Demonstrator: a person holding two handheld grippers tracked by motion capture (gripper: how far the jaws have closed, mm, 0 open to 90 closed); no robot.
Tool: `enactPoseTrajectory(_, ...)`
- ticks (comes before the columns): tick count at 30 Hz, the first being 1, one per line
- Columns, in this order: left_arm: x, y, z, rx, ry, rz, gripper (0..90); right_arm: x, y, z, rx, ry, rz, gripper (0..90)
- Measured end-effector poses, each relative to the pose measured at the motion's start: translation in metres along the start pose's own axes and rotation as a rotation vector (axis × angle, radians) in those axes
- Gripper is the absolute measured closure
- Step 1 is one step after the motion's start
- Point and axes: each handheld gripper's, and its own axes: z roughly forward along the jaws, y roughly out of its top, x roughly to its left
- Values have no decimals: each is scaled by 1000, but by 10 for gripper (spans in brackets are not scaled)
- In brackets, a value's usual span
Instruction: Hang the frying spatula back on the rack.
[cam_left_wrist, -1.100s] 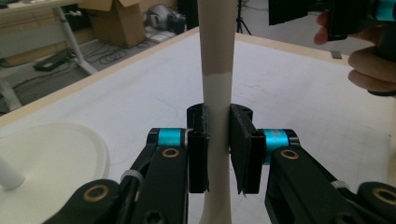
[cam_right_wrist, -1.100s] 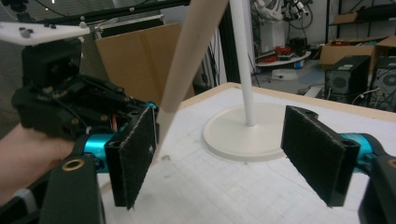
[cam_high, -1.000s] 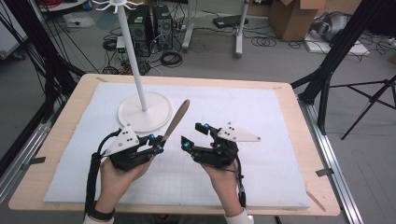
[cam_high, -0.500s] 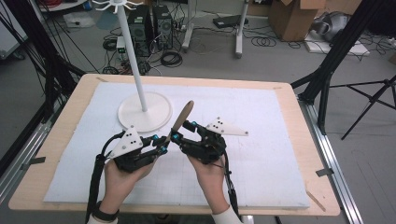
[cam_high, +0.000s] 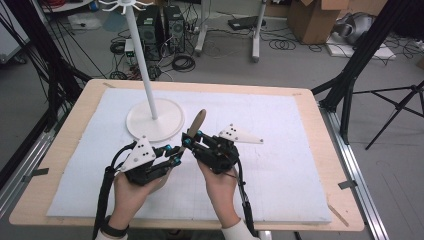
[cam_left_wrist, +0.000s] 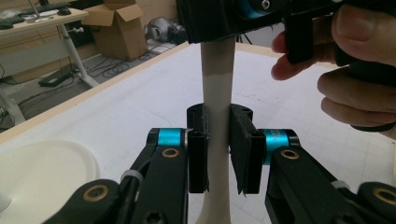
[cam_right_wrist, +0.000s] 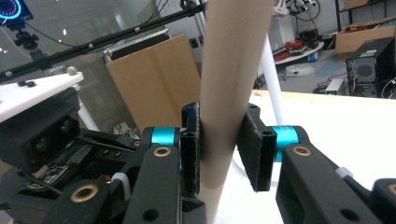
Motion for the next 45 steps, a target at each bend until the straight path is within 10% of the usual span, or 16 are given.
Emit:
enactPoseTrajectory(12,2,1,-2,-5,-26,-3,762,-1,1,0,11,42,-14,721)
enactPoseTrajectory(23,17,4,-24,-42,-66,-33,489,-7,9,-1,52,141,-56,726)
enactPoseTrajectory(31,38,6,-36,-68,-246,-90,362,-5,29,1,100,364,-126,726)
enactPoseTrajectory(40,45,15,-35,-172,-595,-124,315,2,54,5,144,655,-174,726)
enactPoseTrajectory(45,44,16,-27,-174,-671,-108,333,3,57,9,148,737,-174,726)
